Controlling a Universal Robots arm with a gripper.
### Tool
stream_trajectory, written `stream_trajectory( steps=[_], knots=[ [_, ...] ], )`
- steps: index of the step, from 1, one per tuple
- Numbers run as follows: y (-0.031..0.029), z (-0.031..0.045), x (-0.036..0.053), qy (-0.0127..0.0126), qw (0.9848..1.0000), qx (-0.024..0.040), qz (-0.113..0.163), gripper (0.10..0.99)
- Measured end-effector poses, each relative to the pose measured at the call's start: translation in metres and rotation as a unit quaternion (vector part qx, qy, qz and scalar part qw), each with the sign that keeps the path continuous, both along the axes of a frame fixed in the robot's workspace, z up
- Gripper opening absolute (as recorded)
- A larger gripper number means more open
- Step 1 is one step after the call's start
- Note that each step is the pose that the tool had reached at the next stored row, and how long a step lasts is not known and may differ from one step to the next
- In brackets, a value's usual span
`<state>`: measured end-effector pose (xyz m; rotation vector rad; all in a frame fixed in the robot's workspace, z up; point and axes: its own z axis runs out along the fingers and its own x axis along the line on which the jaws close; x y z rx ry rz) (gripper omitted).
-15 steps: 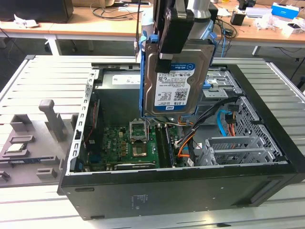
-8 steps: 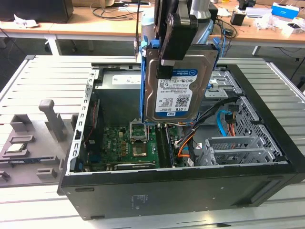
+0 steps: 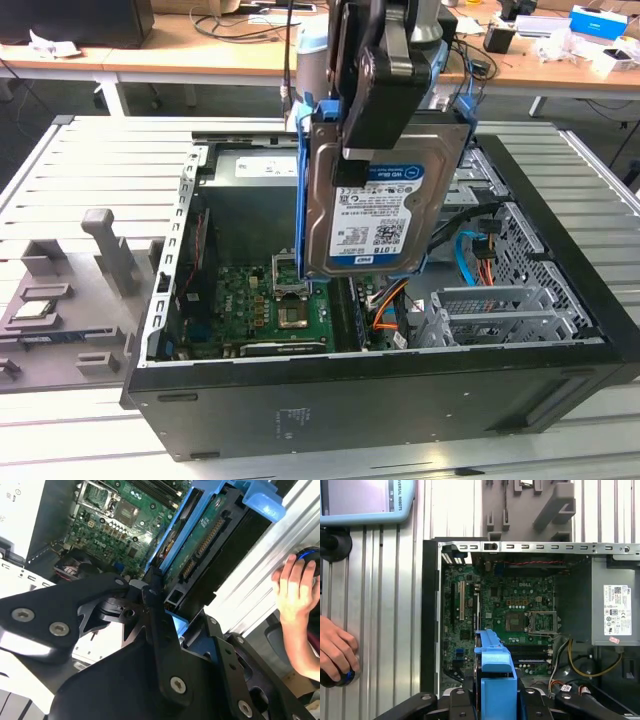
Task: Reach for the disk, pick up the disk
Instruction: 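Pick up the disk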
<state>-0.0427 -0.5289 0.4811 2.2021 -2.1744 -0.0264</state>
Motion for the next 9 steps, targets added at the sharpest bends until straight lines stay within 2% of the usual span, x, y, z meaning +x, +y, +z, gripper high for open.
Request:
stream_trajectory(
  steps=[9],
  knots=[
    [-0.0141,-0.0001,0.0003,0.0000,1.0000,0.0000,0.000,0.369]
  ],
)
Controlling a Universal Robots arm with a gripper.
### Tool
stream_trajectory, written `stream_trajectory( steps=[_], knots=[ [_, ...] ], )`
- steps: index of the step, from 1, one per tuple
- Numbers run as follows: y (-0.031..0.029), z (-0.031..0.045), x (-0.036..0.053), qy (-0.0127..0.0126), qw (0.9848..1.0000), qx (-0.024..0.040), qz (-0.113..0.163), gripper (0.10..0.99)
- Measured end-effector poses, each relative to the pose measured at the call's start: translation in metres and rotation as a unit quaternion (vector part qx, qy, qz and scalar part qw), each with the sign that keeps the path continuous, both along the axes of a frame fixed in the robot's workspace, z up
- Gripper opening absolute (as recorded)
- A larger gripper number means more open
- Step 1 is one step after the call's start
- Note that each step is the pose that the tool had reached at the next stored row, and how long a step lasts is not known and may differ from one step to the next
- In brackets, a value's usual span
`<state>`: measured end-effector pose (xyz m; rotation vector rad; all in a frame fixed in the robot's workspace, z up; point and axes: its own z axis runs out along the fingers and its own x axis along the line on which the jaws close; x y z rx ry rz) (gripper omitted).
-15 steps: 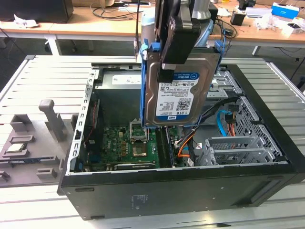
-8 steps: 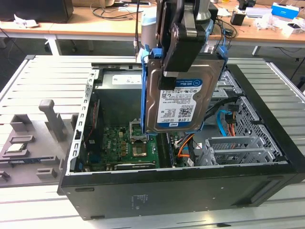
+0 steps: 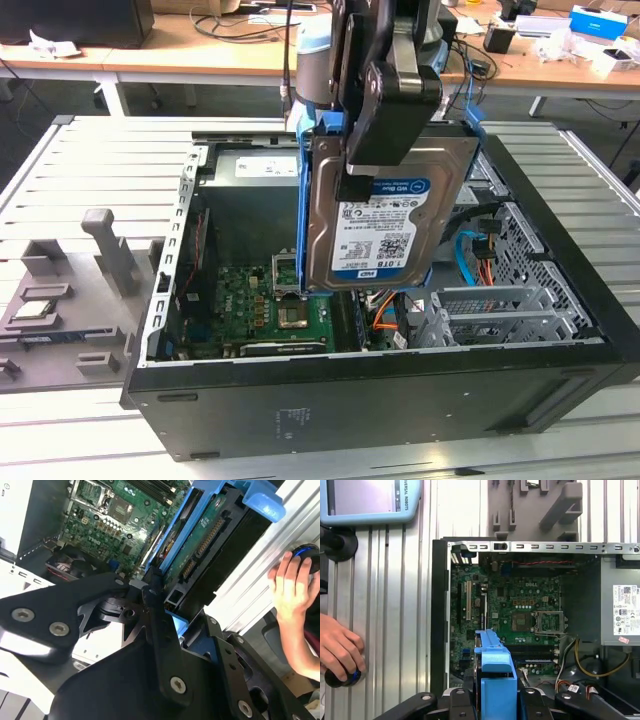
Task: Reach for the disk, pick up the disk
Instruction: 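Pick up the disk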
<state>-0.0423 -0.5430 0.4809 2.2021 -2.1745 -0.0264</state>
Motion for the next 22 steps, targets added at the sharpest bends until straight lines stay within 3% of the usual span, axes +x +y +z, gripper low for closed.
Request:
stream_trajectory(
  steps=[6,22],
  knots=[
    [-0.0091,-0.0001,0.0005,0.0000,1.0000,0.0000,0.000,0.369],
    [-0.0092,-0.0039,0.0119,0.0000,1.0000,-0.0001,0.000,0.369]
  ],
)
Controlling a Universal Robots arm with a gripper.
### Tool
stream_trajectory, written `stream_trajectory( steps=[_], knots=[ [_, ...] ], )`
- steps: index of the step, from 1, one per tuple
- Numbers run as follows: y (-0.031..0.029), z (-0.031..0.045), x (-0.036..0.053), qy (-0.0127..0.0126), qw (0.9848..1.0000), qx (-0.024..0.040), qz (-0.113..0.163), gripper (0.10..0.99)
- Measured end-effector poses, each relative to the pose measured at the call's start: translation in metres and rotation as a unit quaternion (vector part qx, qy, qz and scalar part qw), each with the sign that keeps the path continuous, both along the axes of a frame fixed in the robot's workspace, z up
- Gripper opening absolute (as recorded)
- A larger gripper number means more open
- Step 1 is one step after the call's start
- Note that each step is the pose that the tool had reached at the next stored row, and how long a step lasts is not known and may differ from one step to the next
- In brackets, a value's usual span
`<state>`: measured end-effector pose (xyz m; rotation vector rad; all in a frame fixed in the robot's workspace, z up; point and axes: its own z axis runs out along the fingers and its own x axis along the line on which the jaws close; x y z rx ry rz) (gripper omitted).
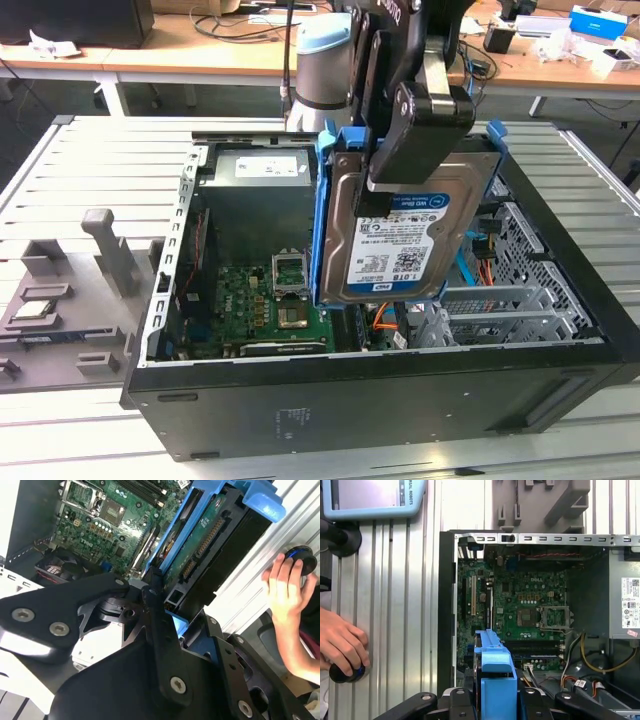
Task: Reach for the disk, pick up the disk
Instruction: 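Pick up the disk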
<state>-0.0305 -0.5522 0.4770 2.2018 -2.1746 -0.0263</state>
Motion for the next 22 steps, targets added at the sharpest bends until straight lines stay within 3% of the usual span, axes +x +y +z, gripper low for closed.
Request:
stream_trajectory(
  steps=[8,16,22],
  knots=[
    [0.0000,-0.0073,0.0145,0.0000,1.0000,0.0000,0.000,0.369],
    [0.0000,-0.0080,0.0413,0.0000,1.0000,-0.0001,0.000,0.369],
    [0.0000,-0.0088,0.0565,0.0000,1.0000,-0.0002,0.000,0.369]
  ],
)
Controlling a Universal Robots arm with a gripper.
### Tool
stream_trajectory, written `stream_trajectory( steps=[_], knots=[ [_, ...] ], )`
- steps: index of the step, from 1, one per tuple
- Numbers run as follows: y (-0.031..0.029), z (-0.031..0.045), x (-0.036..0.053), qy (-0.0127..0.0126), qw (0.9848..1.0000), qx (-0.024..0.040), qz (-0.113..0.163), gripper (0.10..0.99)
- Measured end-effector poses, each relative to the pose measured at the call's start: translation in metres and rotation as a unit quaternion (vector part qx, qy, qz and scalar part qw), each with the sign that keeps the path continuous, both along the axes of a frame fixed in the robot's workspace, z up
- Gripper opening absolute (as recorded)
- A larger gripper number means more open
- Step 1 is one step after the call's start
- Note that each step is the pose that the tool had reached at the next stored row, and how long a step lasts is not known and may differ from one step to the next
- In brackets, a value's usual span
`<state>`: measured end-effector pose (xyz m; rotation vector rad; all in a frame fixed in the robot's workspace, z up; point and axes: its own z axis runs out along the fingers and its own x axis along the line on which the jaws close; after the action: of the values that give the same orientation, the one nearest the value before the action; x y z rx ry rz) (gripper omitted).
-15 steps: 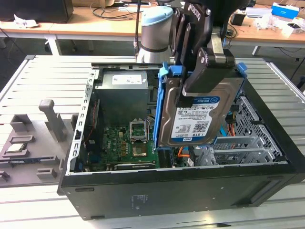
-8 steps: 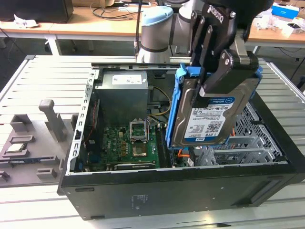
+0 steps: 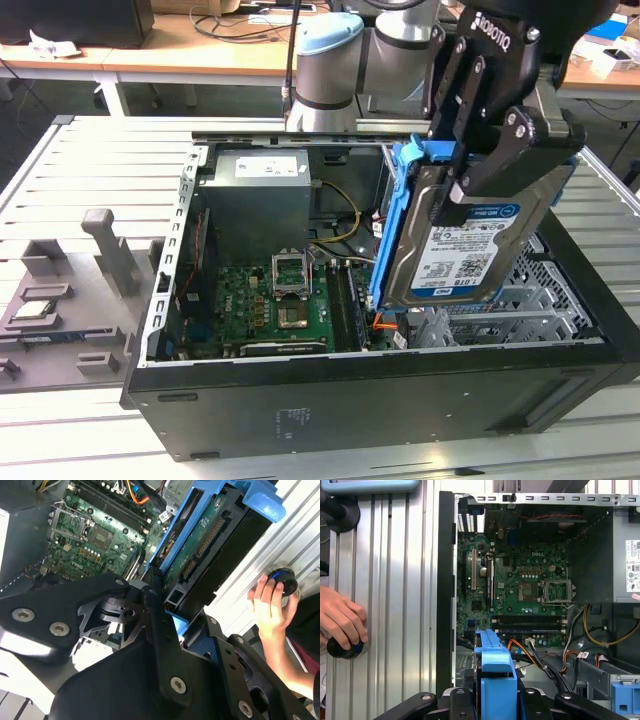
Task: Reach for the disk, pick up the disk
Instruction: 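Pick up the disk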
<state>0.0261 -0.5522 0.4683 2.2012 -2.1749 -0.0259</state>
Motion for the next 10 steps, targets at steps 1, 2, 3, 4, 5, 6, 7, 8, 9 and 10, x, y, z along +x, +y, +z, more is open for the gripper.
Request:
stream_trajectory(
  steps=[1,2,3,4,5,6,7,8,9,10],
  knots=[
    [0.0000,-0.0002,0.0026,0.0000,1.0000,0.0000,0.000,0.369],
    [0.0000,-0.0006,0.0045,0.0000,1.0000,0.0000,0.000,0.369],
    [0.0000,-0.0013,0.0071,0.0000,1.0000,0.0001,0.000,0.369],
    [0.0000,-0.0019,0.0090,0.0000,1.0000,0.0000,0.000,0.369],
    [0.0000,-0.0024,0.0103,0.0000,1.0000,0.0000,0.000,0.369],
    [0.0000,-0.0029,0.0133,0.0000,1.0000,-0.0001,0.000,0.369],
    [0.0000,-0.0032,0.0151,0.0000,1.0000,-0.0001,0.000,0.369],
    [0.0000,-0.0034,0.0163,0.0000,1.0000,-0.0001,0.000,0.369],
    [0.0000,-0.0036,0.0182,0.0000,1.0000,-0.0001,0.000,0.369],
    [0.0000,-0.0038,0.0193,0.0000,1.0000,0.0000,0.000,0.369]
  ],
)
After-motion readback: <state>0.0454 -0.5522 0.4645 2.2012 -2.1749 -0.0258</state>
